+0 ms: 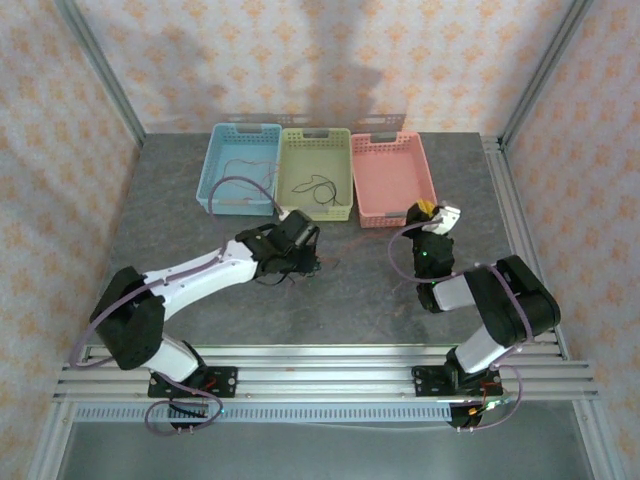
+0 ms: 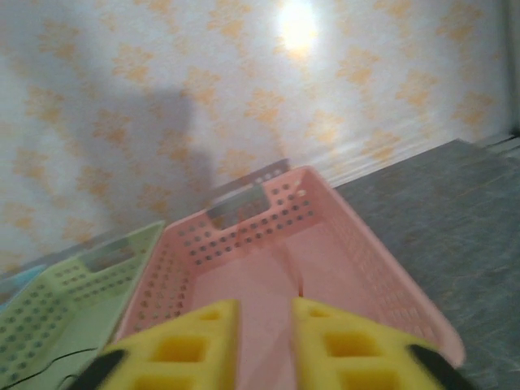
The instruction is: Untangle the cables
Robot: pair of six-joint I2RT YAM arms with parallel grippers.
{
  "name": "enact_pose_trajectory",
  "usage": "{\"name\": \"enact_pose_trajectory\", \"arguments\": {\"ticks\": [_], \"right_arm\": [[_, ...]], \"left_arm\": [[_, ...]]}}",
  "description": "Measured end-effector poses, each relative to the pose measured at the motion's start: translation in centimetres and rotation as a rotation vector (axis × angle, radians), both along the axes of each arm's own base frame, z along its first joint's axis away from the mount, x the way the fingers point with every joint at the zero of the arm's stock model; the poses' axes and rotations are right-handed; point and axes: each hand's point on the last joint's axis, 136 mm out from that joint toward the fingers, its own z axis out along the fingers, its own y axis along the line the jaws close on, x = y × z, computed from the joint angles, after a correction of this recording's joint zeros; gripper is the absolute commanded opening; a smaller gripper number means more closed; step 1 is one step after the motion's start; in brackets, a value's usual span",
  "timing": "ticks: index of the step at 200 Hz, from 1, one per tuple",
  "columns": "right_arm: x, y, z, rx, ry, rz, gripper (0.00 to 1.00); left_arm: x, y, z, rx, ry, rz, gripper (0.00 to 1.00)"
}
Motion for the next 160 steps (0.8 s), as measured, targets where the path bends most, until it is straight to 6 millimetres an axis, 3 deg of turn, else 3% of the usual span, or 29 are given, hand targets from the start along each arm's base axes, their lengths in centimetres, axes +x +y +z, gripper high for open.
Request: {"name": "enact_pose_trajectory", "arguments": {"ticks": [34,77,98,126,160], "right_arm": [[-0.4,2.8,1.2,-0.001,-0.033,0.169,0.44],[-1.8,7.8,1.7,0.003,-0.044,0.471,0.44],[-2.2,10.6,2.1,0.005,-0.056,0.635,0.43],[-3.0,14.0,1.0,0.003,-0.025,0.832,0.44],[-5.4,18.2,-1.3,-0.03,0.019,1.048,0.45]], "left_arm": [[0.0,0.9,-1.2,-0.04,-0.014,-0.031,0.0],[1.1,-1.4,2.0,-0.163,-0.153,-0.137,0.0],[1.1,-1.4,2.7,-0.206,-0.206,-0.165,0.0],[1.5,-1.3,3.6,-0.216,-0.263,-0.193,0.0],[1.8,-1.6,4.4,-0.227,-0.315,-0.237,0.0]]}}
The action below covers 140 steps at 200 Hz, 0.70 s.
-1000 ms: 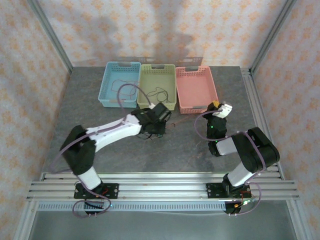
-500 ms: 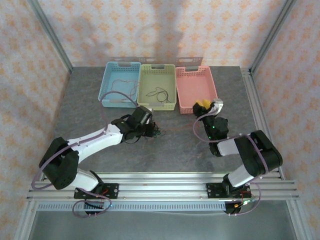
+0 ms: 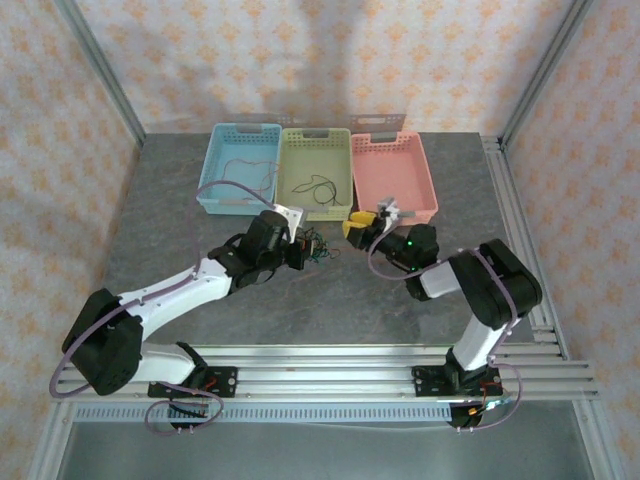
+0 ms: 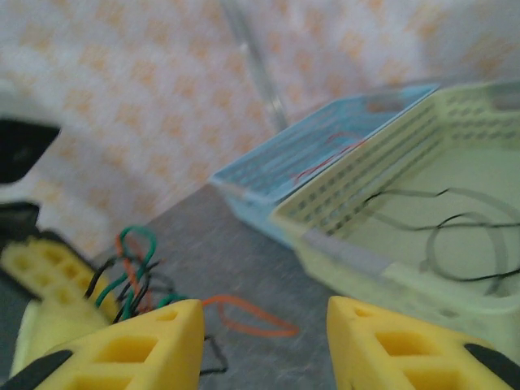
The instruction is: Untangle the cables
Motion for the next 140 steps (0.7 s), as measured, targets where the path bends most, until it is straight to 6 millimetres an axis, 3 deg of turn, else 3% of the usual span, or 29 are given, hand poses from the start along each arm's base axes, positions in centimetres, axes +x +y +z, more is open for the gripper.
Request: {"name": "enact_pose_trajectory", "arguments": {"ticks": [26,84,140], "right_arm": [[-1.6,2.1,-1.1,-0.024,0.004,0.113,0.45],[-2.8,3.6,-2.0,-0.065,-0.043,0.177,0.46],[-3.2,4.7,-2.4,-0.086,-0.077,0.202,0.34]], "left_arm": [[0.0,0.2,0.7,-0.01,-0.034,-0.013,0.0],[0.3,0.2,1.6,-0.018,-0.095,-0.04,0.0],[0.1,-0.1,1.5,-0.019,-0.106,-0.068,0.0]]}}
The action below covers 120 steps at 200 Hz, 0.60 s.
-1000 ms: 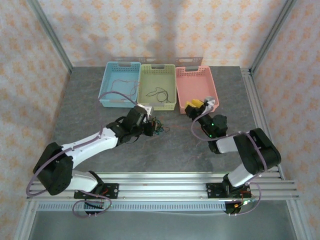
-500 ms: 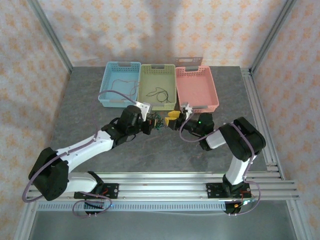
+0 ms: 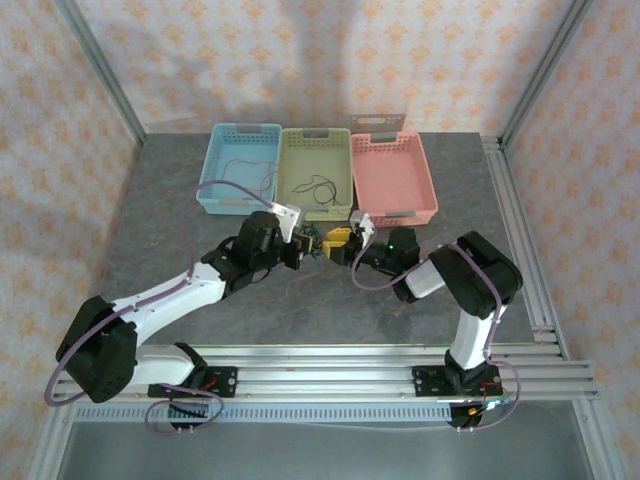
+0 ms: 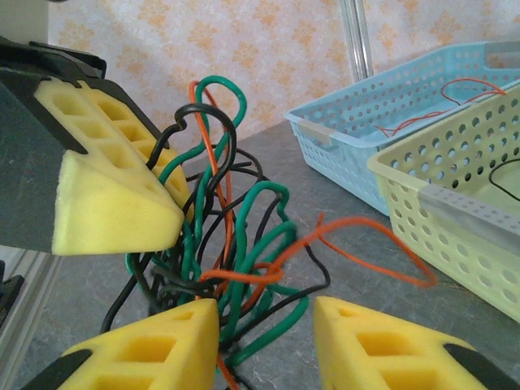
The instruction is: Untangle the cables
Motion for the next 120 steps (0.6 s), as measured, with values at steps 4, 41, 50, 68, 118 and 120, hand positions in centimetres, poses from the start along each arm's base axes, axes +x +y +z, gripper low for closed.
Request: {"name": "enact_pose_trajectory", "arguments": {"ticks": [4,41,50,68,118,120], "right_arm": [[-0.03,0.12,0.08,0.001,-0.004,0.003,0.35],[-0.09,0.29,0.18,-0.004,-0.026,0.005,0.46],[-0.09,0.33,0.18,-0.006,-0.03,0.004,0.47],[-0.19,0.46,0.11,-0.009,-0.036,0.006,0.38],[0.32,0.14,0.6,-0.032,-0.121,-0.073,0.0],[0.31,0.1,0.64,-0.033,-0.124,-0.078,0.0]], "left_arm": [[0.01,-0.03,0.04,-0.001,-0.001,-0.001,0.0],[0.16,-0.02,0.22,-0.009,-0.007,-0.001,0.0],[0.17,-0.03,0.18,-0.009,-0.006,-0.001,0.0],[0.18,-0.19,0.11,-0.013,-0.004,-0.007,0.0],[-0.13,-0.33,0.01,-0.03,-0.008,-0.019,0.0],[-0.13,-0.3,0.03,-0.032,-0.01,-0.018,0.0]]}}
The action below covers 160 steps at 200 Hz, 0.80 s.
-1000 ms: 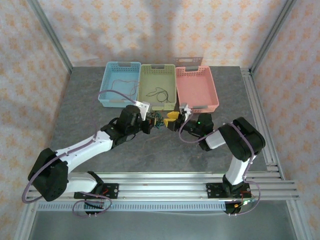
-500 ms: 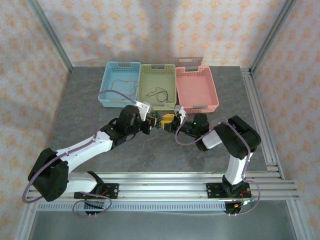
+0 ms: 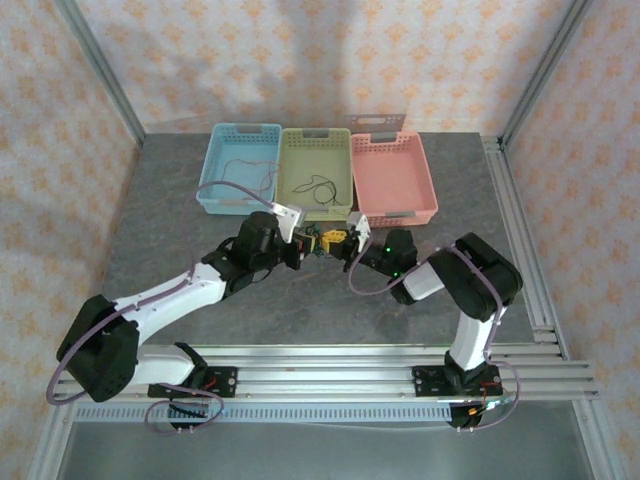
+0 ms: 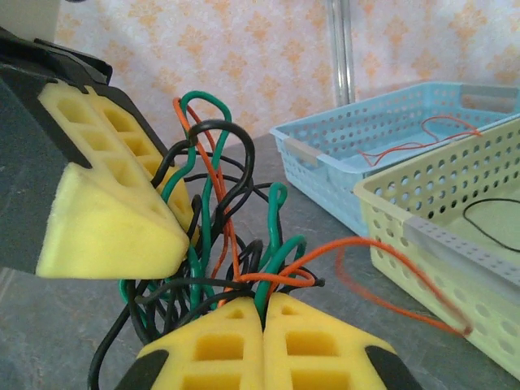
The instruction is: Untangle the cables
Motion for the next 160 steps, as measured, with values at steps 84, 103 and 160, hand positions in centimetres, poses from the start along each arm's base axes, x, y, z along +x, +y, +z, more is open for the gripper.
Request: {"name": "enact_pose_trajectory", "arguments": {"ticks": [84,103,160], "right_arm": [[1.0,-3.0,3.8,-0.007,-0.207,-0.271,0.0],[2.7,-5.2,2.2,-0.064,-0.179,-0.38,0.0],[3.1,-5.8,1.6,-0.106,-0.195,-0.416,0.0]], "left_arm": [[-0.8,2.7,3.2,-0.083,-0.051,0.165,0.28],[-0.4,4.2,3.4,-0.069,-0.027,0.234,0.37],[0.0,3.2,4.3,-0.03,0.062,0.209,0.4]]}}
